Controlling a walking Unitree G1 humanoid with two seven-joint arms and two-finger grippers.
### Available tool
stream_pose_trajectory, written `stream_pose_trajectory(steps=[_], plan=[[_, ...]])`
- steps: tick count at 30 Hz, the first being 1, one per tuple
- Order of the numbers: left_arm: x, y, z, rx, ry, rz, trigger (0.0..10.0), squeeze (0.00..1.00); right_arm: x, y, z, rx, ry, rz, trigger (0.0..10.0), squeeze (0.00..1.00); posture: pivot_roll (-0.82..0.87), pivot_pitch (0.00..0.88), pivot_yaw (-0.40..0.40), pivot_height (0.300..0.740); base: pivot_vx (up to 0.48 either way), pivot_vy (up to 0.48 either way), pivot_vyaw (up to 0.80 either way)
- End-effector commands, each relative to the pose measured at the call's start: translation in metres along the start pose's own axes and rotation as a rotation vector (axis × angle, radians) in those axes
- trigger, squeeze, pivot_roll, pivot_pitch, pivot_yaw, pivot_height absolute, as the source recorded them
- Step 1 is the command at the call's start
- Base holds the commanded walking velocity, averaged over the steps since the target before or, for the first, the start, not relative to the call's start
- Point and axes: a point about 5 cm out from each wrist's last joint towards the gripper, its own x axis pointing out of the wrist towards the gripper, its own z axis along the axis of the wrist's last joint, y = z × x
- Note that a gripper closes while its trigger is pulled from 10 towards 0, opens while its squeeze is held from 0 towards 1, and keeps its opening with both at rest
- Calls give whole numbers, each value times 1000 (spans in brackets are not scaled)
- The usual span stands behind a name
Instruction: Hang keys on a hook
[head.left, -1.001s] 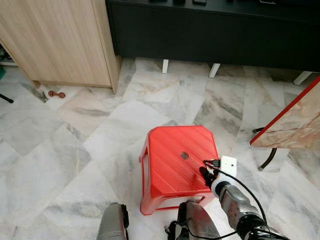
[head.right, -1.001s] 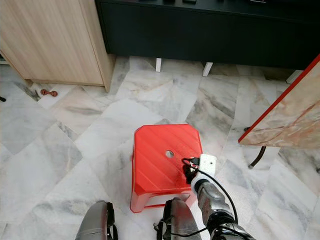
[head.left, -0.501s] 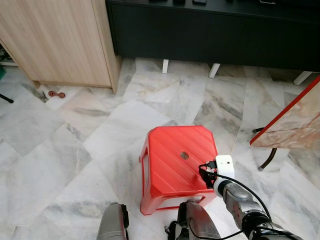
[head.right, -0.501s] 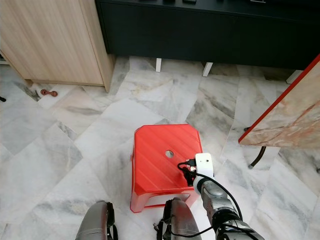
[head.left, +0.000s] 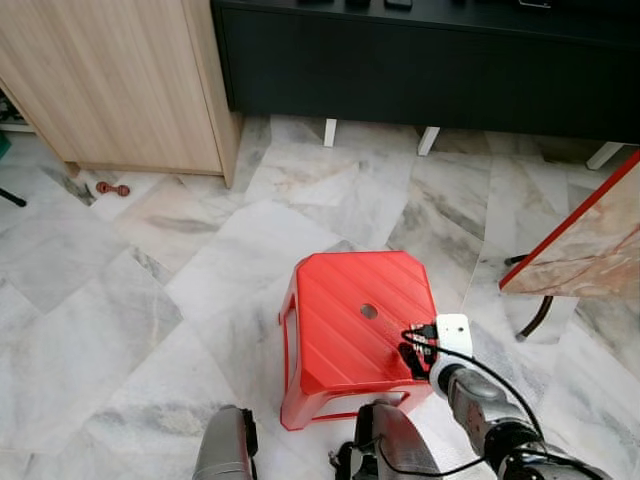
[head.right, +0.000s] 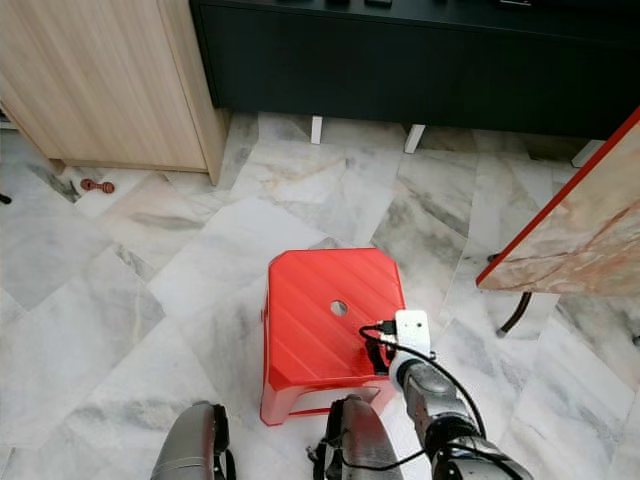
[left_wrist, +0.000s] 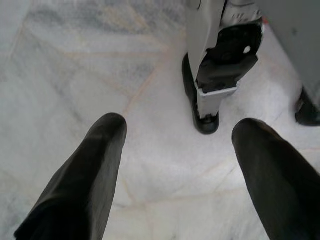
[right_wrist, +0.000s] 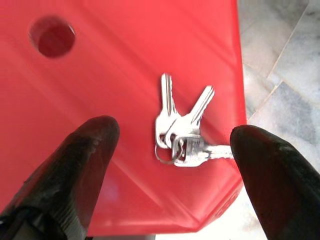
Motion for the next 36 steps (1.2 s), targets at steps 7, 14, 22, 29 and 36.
stream_pose_trajectory(steps=[7, 14, 22, 29, 36], plan=[[-10, -21, -18, 36, 43, -91, 10000, 0, -2, -4, -12, 29, 30, -30, 10000, 0, 102, 287, -143, 634, 286, 0, 0], [-10, -21, -18, 33, 40, -87, 10000, 0, -2, -4, -12, 20, 29, -32, 10000, 0, 102, 291, -143, 634, 36, 0, 0], [-10, -21, -19, 36, 45, -91, 10000, 0, -2, 0, -18, 19, 48, -28, 10000, 0, 106, 292, -142, 634, 0, 0, 0], [-12, -21, -21, 36, 47, -93, 10000, 0, -3, -4, -20, 30, 64, -51, 10000, 0, 107, 297, -142, 634, 0, 0, 0], [-13, -22, -23, 38, 47, -98, 10000, 0, -4, -7, -26, 40, 92, -67, 10000, 0, 107, 303, -141, 634, 0, 0, 0]])
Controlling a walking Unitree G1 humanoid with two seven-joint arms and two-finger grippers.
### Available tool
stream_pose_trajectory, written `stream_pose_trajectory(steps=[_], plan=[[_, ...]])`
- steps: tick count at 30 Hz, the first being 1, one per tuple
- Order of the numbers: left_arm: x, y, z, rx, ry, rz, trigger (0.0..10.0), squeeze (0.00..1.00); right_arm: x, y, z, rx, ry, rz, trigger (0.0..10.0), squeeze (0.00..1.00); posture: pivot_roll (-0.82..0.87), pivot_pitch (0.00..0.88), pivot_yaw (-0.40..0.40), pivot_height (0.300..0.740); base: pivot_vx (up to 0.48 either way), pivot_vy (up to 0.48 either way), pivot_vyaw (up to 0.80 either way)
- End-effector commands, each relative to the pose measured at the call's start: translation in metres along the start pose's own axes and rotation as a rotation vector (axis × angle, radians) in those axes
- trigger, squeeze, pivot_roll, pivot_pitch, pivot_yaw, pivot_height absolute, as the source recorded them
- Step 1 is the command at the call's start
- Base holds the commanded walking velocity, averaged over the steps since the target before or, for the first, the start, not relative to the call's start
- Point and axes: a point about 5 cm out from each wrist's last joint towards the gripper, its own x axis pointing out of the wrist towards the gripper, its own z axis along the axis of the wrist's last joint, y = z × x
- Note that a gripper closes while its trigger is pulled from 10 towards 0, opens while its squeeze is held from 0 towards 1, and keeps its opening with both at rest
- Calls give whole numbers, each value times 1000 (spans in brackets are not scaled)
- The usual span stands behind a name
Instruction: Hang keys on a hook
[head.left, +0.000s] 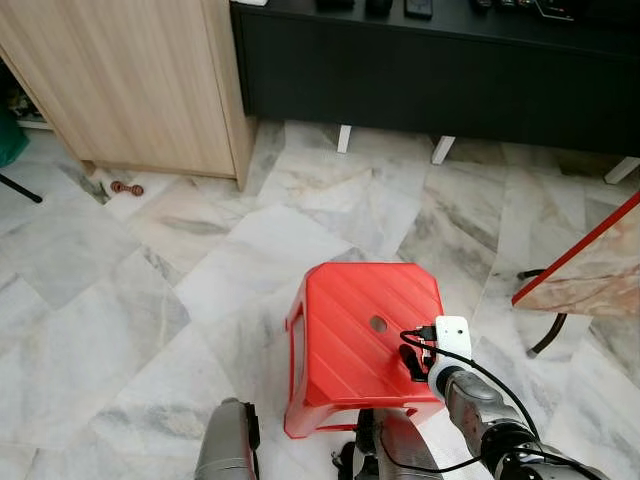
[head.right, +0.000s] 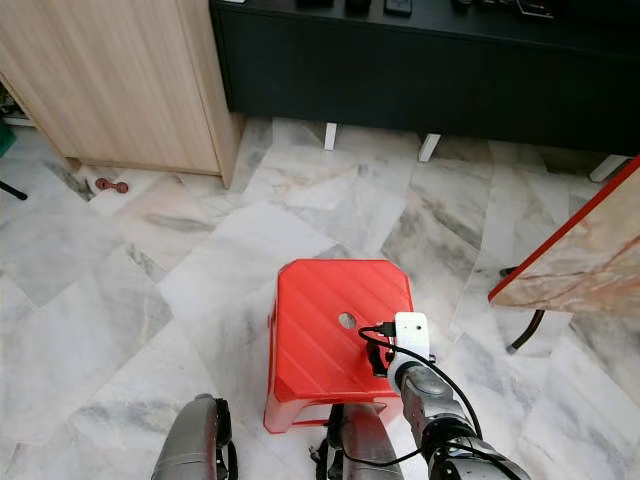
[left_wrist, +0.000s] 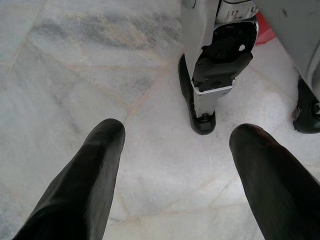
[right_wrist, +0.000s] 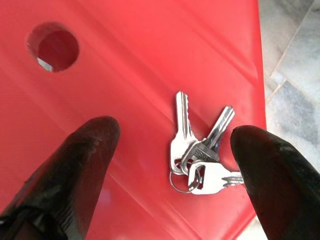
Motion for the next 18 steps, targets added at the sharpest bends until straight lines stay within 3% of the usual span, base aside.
stream_pose_trajectory(steps=[1, 14, 15, 16, 18], plan=[[-10, -21, -21, 28, 79, -91, 10000, 0, -3, -8, -21, 19, 76, -27, 10000, 0, 108, 304, -141, 634, 0, 0, 0], [-12, -20, -23, 37, 76, -94, 10000, 0, -7, -13, -39, 57, 148, -73, 10000, 0, 114, 315, -139, 634, 0, 0, 0], [-12, -20, -23, 39, 75, -95, 10000, 0, -7, -13, -39, 61, 149, -73, 9098, 0, 114, 316, -139, 634, 0, 0, 0], [-12, -20, -23, 39, 75, -95, 10000, 0, -7, -13, -39, 61, 149, -73, 9098, 0, 114, 316, -139, 634, 0, 0, 0], [-12, -20, -23, 40, 75, -97, 10000, 0, -7, -11, -39, 76, 139, -58, 0, 0, 114, 316, -138, 634, 0, 0, 0]])
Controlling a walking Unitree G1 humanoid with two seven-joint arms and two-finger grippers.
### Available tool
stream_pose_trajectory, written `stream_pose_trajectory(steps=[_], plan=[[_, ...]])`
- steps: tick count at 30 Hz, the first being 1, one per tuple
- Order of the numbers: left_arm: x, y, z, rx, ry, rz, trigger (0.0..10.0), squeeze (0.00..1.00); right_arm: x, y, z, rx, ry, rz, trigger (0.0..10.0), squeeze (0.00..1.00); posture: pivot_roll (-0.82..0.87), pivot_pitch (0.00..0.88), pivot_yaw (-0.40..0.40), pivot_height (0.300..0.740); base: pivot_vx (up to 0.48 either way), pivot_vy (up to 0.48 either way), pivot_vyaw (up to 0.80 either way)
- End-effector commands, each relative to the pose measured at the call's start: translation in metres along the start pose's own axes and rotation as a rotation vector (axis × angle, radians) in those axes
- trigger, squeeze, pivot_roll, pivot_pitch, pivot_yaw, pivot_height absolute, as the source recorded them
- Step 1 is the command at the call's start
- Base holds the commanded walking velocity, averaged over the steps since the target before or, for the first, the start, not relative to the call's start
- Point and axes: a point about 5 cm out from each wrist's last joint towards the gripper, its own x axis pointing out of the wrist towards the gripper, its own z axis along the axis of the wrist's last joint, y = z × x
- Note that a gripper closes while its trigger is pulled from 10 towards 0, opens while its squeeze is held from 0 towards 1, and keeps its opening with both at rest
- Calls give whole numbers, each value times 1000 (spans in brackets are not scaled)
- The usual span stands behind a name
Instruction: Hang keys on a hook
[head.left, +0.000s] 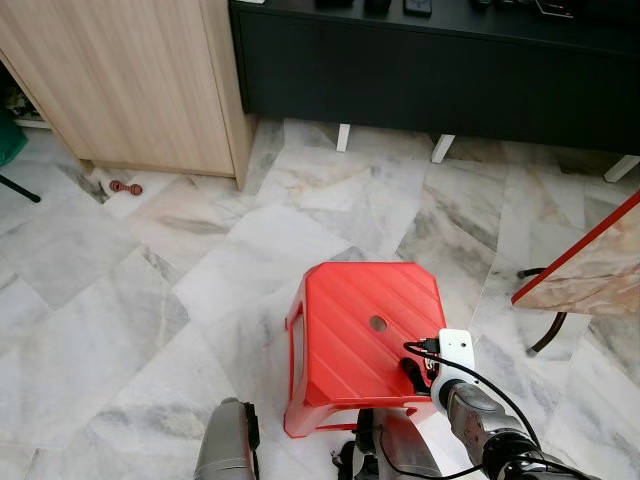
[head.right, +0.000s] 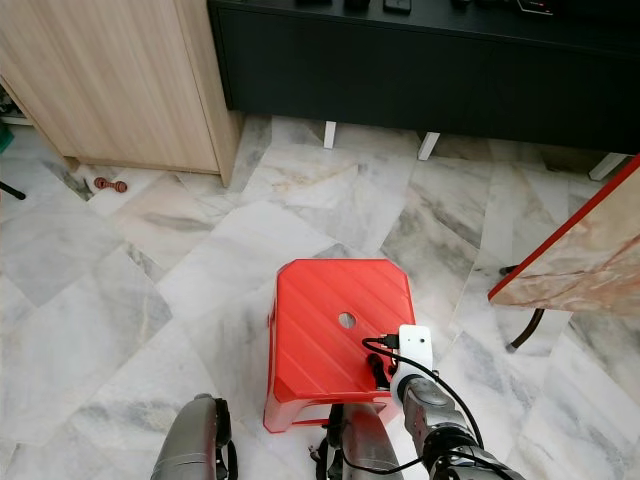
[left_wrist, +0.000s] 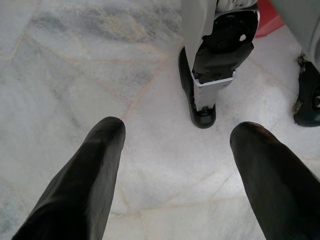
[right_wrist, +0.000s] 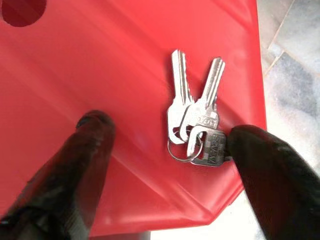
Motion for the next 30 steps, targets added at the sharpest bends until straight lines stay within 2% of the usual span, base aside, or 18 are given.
stream_pose_trajectory(steps=[1, 12, 30], plan=[[-9, -20, -18, 39, 66, -95, 10000, 0, -2, -7, -21, 34, 66, -18, 0, 0, 114, 316, -138, 634, 0, 0, 0], [-6, -20, -15, 43, 62, -95, 10000, 0, -1, 4, -16, 23, 57, 39, 0, 0, 115, 305, -139, 634, 0, 0, 0], [-2, -22, -9, 43, 57, -97, 10000, 0, 0, 12, -6, 14, 33, 105, 0, 0, 110, 292, -144, 634, 0, 0, 0]])
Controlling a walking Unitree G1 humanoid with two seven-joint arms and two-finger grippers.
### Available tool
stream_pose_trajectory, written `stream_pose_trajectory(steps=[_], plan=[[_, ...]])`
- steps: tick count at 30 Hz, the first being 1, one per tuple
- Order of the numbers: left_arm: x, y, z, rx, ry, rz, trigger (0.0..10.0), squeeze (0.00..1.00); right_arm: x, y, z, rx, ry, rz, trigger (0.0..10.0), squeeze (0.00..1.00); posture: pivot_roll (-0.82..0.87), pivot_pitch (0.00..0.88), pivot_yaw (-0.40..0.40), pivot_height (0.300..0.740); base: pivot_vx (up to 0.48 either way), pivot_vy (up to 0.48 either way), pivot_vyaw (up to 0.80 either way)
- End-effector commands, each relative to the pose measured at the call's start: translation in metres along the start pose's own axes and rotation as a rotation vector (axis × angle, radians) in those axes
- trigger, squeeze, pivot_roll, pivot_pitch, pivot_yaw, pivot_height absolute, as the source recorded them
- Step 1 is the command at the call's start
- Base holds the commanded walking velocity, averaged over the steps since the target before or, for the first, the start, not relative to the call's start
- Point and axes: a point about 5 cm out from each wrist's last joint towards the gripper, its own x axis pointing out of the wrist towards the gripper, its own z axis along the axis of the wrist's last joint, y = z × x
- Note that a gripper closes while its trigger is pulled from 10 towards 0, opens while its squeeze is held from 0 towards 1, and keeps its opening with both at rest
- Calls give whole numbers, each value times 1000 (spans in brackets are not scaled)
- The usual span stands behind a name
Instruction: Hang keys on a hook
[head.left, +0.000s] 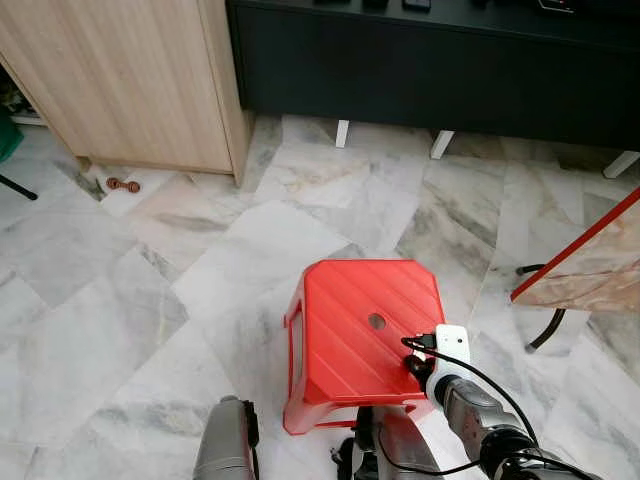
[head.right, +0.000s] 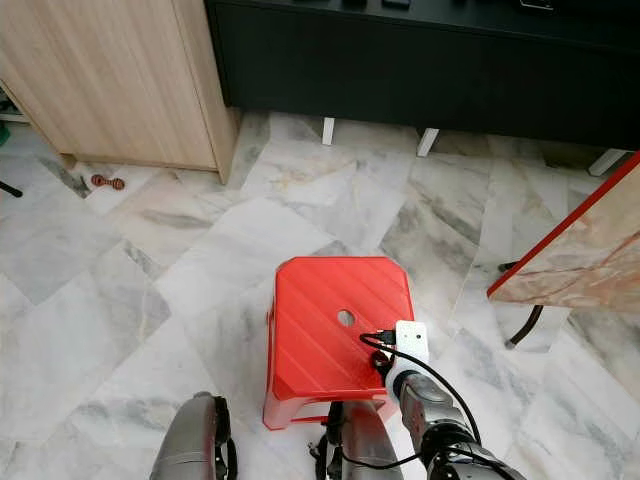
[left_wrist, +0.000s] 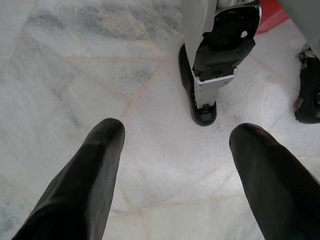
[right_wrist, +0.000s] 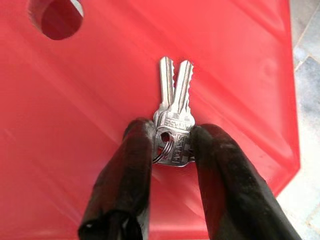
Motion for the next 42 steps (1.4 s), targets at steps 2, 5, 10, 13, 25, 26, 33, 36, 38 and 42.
stream_pose_trajectory(steps=[2, 5, 10, 13, 25, 26, 33, 36, 38, 42], plan=[[-4, -23, -11, 41, 50, -95, 10000, 0, 0, 3, -10, 13, 37, 21, 0, 0, 111, 289, -144, 634, 0, 0, 0], [-3, -22, -10, 41, 49, -91, 10000, 0, 0, 4, -7, 12, 28, 29, 0, 0, 111, 286, -145, 634, 0, 0, 0], [-3, -21, -9, 39, 49, -86, 10000, 0, 1, 5, -1, 16, 4, 39, 0, 0, 111, 281, -145, 634, 0, 0, 0], [-2, -20, -8, 37, 49, -82, 10000, 0, 1, 6, 3, 15, -8, 50, 0, 0, 111, 278, -144, 634, 0, 0, 0], [2, -18, -4, 35, 48, -75, 10000, 0, 1, 5, 13, 10, -48, 57, 0, 0, 121, 240, -144, 634, 0, 0, 0], [2, -17, -3, 35, 47, -74, 10000, 0, 1, 5, 14, 11, -54, 56, 0, 0, 121, 240, -144, 634, 0, 0, 0], [8, -12, 5, 42, 39, -64, 10000, 0, 0, 4, 34, -2, -157, 62, 10000, 0, 129, 189, -138, 634, 0, 0, 0], [11, -10, 10, 47, 37, -61, 10000, 0, -3, 3, 46, -45, -234, 66, 10000, 0, 125, 169, -135, 634, 0, 0, 0], [11, -10, 11, 47, 37, -61, 10000, 0, -3, 3, 47, -52, -246, 68, 10000, 0, 125, 167, -134, 634, 0, 0, 0], [15, -9, 16, 52, 39, -60, 10000, 0, -5, 1, 51, -92, -283, 53, 10000, 0, 123, 146, -130, 634, 0, 0, 0]])
